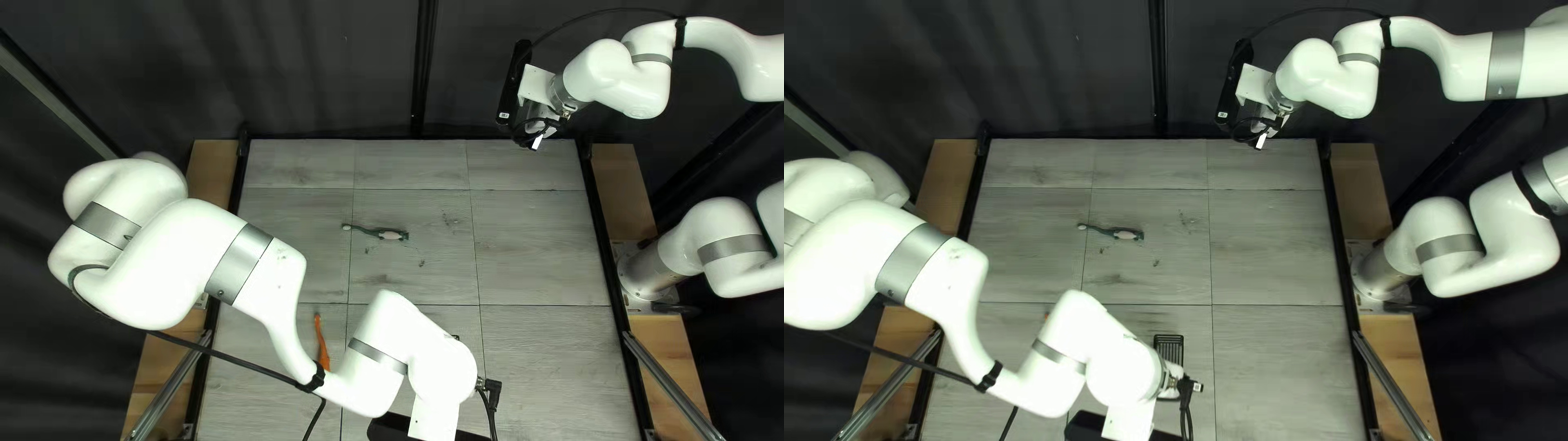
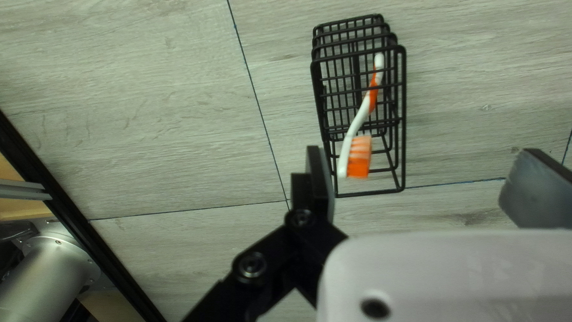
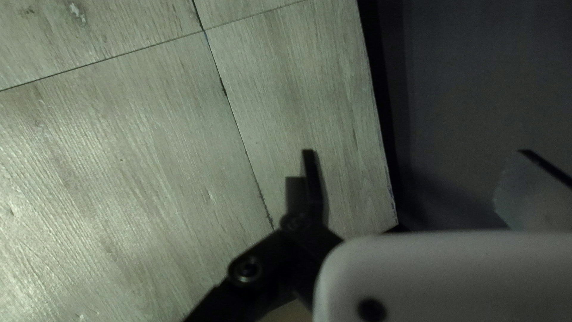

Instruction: Pick up toothbrushes and insert them into a toothbrush holder

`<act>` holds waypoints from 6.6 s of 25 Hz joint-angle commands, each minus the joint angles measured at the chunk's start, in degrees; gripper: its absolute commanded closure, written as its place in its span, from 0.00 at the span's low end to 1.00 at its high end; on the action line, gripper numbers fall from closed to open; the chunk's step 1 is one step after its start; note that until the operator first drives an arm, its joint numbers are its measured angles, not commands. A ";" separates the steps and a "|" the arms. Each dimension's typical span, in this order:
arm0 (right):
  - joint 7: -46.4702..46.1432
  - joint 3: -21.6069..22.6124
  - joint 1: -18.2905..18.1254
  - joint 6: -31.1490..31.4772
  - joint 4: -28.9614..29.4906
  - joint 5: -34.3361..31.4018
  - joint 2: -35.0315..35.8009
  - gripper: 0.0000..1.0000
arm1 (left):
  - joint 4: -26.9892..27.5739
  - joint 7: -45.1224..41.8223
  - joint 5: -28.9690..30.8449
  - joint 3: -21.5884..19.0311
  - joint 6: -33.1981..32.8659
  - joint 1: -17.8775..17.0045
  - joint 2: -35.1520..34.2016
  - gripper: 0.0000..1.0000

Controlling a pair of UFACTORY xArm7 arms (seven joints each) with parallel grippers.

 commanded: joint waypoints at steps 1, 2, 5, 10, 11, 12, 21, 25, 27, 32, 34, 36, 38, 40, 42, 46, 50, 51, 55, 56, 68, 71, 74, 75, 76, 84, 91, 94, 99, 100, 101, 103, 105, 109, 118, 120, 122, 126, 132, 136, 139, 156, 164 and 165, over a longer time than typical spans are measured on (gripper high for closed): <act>0.00 0.00 0.00 0.00 0.00 0.00 0.00 0.00 | -2.37 -1.37 0.22 0.55 -0.82 -0.07 -2.25 0.00; 0.00 0.00 0.00 0.00 0.00 0.00 0.00 0.00 | -2.97 -1.87 0.37 0.68 -1.14 -0.19 -2.76 0.00; 0.00 0.00 0.00 0.00 0.00 0.00 0.00 0.00 | -4.90 -3.58 1.02 1.11 -3.54 -0.63 -3.76 0.00; 0.00 0.00 0.00 0.00 0.00 0.00 0.00 0.00 | -6.95 -6.55 2.82 1.83 -9.59 -1.72 -3.37 0.00; 0.00 0.00 0.00 0.00 0.00 0.00 0.00 0.00 | -7.07 -7.03 3.11 1.98 -10.87 -1.85 -3.07 0.00; 0.00 0.00 0.00 0.00 0.00 0.00 0.00 0.00 | -7.17 -7.38 3.23 2.08 -11.66 -1.91 -2.90 0.00; 0.00 0.00 0.00 0.00 0.00 0.00 0.00 0.00 | -10.18 -16.27 -9.18 1.64 -19.34 2.31 -2.79 0.00; 0.00 0.00 0.00 0.00 0.00 0.00 0.00 0.00 | -15.50 -21.82 -15.57 1.70 -22.68 3.26 -6.42 0.00; 0.00 0.00 0.00 0.00 0.00 0.00 0.00 0.00 | -19.27 -24.64 -18.73 1.85 -24.94 3.60 -8.71 0.00; 0.00 0.00 0.00 0.00 0.00 0.00 0.00 0.00 | -23.69 -31.41 -21.28 2.50 -22.00 3.41 -13.49 0.00; 0.00 0.00 0.00 0.00 0.00 0.00 0.00 0.00 | -23.63 -31.37 -21.24 2.44 -21.43 3.41 -13.67 0.00; 0.00 0.00 0.00 0.00 0.00 0.00 0.00 0.00 | -23.63 -31.37 -21.24 2.44 -21.43 3.41 -13.67 0.00; 0.00 0.00 0.00 0.00 0.00 0.00 0.00 0.00 | -23.63 -31.37 -21.24 2.44 -21.43 3.41 -13.67 0.00; 0.00 0.00 0.00 0.00 0.00 0.00 0.00 0.00 | -25.16 -31.17 -21.86 2.58 -22.18 3.70 -14.84 0.00; 0.00 0.00 0.00 0.00 0.00 0.00 0.00 0.00 | -29.78 -37.34 -19.71 4.13 -24.37 3.34 -18.98 0.00; 0.00 0.00 0.00 0.00 0.00 0.00 0.00 0.00 | -37.57 -65.53 -5.84 3.61 -22.61 3.78 -29.15 0.00; 0.00 0.00 0.00 0.00 0.00 0.00 0.00 0.00 | -36.66 -88.63 3.76 -1.37 -10.69 5.67 -34.20 0.00; 0.00 0.00 0.00 0.00 0.00 0.00 0.00 0.00 | -33.97 -92.48 4.19 -1.81 -5.13 4.94 -33.31 0.00; 0.00 0.00 0.00 0.00 0.00 0.00 0.00 0.00 | -30.16 -93.65 3.11 -1.89 0.63 3.63 -31.13 0.00; 0.00 0.00 0.00 0.00 0.00 0.00 0.00 0.00 | -30.16 -93.65 3.11 -1.89 0.63 3.63 -31.13 0.00; 0.00 0.00 0.00 0.00 0.00 0.00 0.00 0.00 | -26.48 -91.62 -4.76 -0.36 -11.84 5.79 -22.82 0.00; 0.00 0.00 0.00 0.00 0.00 0.00 0.00 0.00 | -24.59 -92.04 -6.31 -0.38 -12.21 6.05 -20.27 0.00; 0.00 0.00 0.00 0.00 0.00 0.00 0.00 0.00 | -21.74 -91.62 -6.42 -0.56 -11.49 6.05 -17.28 0.00; 0.00 0.00 0.00 0.00 0.00 0.00 0.00 0.00 | -21.32 -91.45 -6.33 -0.60 -11.49 6.02 -16.79 0.00; 0.00 0.00 0.00 0.00 0.00 0.00 0.00 0.00 | -20.74 -91.08 -6.02 -0.64 -11.61 5.96 -15.96 0.00; 0.00 0.00 0.00 0.00 0.00 0.00 0.00 0.00 | -18.61 -90.70 -3.03 -0.84 -13.97 4.82 -11.91 0.00; 0.00 0.00 0.00 0.00 0.00 0.00 0.00 0.00 | -29.52 -89.01 -1.53 -0.69 -21.57 4.72 -17.32 0.00; 0.00 0.00 0.00 0.00 0.00 0.00 0.00 0.00 | -37.62 -87.77 -1.10 -0.81 -20.76 4.38 -25.34 0.00; 0.00 0.00 0.00 0.00 0.00 0.00 0.00 0.00 | -43.41 -84.93 -0.29 -1.67 -13.44 3.47 -33.58 0.00; 0.00 0.00 0.00 0.00 0.00 0.00 0.00 0.00 | -43.60 -84.56 -0.13 -1.71 -12.24 3.42 -34.09 0.00; 0.00 0.00 0.00 0.00 0.00 0.00 0.00 0.00 | -44.67 -84.28 0.21 -1.67 -9.56 3.51 -35.67 0.00; 0.00 0.00 0.00 0.00 0.00 0.00 0.00 0.00 | -46.38 -85.03 1.11 -1.68 -3.81 3.93 -39.03 0.00; 0.00 0.00 0.00 0.00 0.00 0.00 0.00 0.00 | -47.04 -86.26 1.44 -1.86 0.37 4.17 -40.82 0.00; 0.00 0.00 0.00 0.00 0.00 0.00 0.00 0.00 | -50.74 -88.20 1.98 -2.00 8.05 4.91 -46.42 0.00; 0.21 0.37 0.07 0.41 0.05 -0.16 0.32 0.00 | -52.29 -89.44 2.74 -1.27 8.28 6.17 -47.94 0.00; 2.37 2.30 1.81 2.44 1.28 2.28 1.68 0.00 | -52.29 -89.44 2.74 -1.27 8.28 6.17 -47.94 0.00; 4.98 5.36 3.69 5.45 2.25 4.80 1.99 0.00 | -52.29 -89.44 2.74 -1.27 8.28 6.17 -47.94 0.00; 9.21 12.76 6.54 12.26 2.68 8.69 -1.70 0.00 | -52.29 -89.44 2.74 -1.27 8.28 6.17 -47.94 0.00; 14.11 23.67 11.82 15.81 -1.33 11.31 -7.93 0.00 | -52.29 -89.44 2.74 -1.27 8.28 6.17 -47.94 0.00; 17.76 30.37 15.74 15.03 -2.14 11.83 -8.02 0.00 | -52.29 -89.44 2.74 -1.27 8.28 6.17 -47.94 0.00; 17.91 30.62 15.87 15.11 -2.11 11.79 -8.05 0.00 | -52.70 -89.71 2.04 -0.92 7.89 6.35 -48.04 0.00; 17.91 30.62 15.87 15.11 -2.11 11.79 -8.05 0.00 | -55.41 -83.23 10.39 20.51 4.79 25.22 -56.15 0.00; 19.14 29.87 15.74 12.15 -2.31 11.63 -4.12 0.00 | -55.41 -83.23 10.39 20.51 4.79 25.22 -56.15 0.00; 19.41 29.81 15.91 11.63 -1.72 12.02 -3.00 0.00 | -55.41 -83.23 10.39 20.51 4.79 25.22 -56.15 0.00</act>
